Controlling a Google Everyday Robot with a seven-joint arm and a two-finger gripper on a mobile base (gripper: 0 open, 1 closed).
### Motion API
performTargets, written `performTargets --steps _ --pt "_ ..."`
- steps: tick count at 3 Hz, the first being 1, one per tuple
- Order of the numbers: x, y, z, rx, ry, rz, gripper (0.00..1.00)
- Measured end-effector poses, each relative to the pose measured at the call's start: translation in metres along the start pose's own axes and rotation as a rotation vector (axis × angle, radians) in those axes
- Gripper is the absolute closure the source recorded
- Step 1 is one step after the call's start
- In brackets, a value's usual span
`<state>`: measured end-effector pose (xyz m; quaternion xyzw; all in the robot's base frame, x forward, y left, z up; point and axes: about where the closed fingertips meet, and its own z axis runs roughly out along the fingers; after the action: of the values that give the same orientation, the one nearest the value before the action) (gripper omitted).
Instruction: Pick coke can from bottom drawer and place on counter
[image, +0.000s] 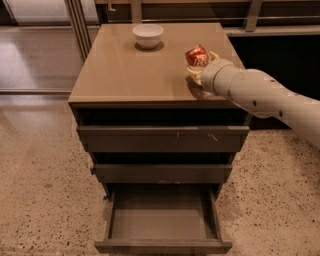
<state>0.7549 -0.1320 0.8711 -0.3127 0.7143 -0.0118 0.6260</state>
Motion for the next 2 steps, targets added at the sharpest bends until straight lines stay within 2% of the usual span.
performTargets --steps 2 --pt "-0.0004 0.0005 0.0001 -0.001 -0.001 -0.001 0.47"
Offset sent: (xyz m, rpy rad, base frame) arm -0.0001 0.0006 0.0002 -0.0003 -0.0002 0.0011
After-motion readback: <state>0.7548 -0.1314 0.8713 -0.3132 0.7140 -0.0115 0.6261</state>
